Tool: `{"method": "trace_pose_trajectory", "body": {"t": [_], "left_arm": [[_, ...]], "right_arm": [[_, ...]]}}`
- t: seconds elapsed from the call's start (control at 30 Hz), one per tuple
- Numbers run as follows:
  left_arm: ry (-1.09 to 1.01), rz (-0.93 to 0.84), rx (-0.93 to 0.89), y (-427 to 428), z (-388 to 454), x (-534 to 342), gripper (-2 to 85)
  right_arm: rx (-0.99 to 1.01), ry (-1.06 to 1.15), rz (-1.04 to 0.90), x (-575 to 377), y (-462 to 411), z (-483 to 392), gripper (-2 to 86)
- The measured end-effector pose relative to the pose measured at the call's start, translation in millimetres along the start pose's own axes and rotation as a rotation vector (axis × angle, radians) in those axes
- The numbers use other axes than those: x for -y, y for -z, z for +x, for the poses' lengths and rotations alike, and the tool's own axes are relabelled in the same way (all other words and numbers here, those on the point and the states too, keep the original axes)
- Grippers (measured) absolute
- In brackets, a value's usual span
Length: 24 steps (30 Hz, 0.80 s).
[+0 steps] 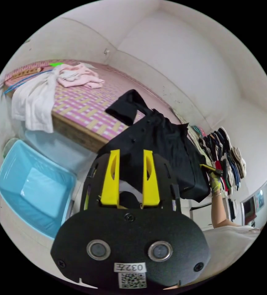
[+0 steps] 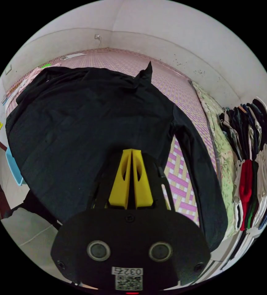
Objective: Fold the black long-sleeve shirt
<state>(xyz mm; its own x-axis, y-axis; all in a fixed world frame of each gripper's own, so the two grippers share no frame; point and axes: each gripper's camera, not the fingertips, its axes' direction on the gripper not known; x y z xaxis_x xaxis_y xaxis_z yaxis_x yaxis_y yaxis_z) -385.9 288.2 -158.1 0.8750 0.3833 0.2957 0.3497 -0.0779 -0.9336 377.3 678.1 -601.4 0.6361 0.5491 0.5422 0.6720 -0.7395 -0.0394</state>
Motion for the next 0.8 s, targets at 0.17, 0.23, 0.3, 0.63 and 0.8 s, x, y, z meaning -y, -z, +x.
{"method": "trace_pose_trajectory", "body": {"t": [0.17,0.23,0.3,0.63,0.8], "left_arm": [[0.077,-0.001,-0.027,-22,-31,-36,11.1],[0.028,0.009,0.060,-33,-29,-47,11.6],[-0.083,0.003,0.135,-51,-12,-58,12.6],[-0.319,-0.046,0.436,-115,17,-51,6.9],[-0.264,0.041,0.387,-73,-12,-43,-0.5]], "right_arm": [[0.012,-0.002,0.000,-3,-1,5,-1.0],[0.020,-0.006,0.000,-4,-2,8,-1.0],[0.029,-0.011,0.000,-6,-2,13,-1.0],[-0.002,0.005,0.000,-11,-2,20,-1.0],[0.034,-0.011,0.001,-14,0,35,-1.0]]}}
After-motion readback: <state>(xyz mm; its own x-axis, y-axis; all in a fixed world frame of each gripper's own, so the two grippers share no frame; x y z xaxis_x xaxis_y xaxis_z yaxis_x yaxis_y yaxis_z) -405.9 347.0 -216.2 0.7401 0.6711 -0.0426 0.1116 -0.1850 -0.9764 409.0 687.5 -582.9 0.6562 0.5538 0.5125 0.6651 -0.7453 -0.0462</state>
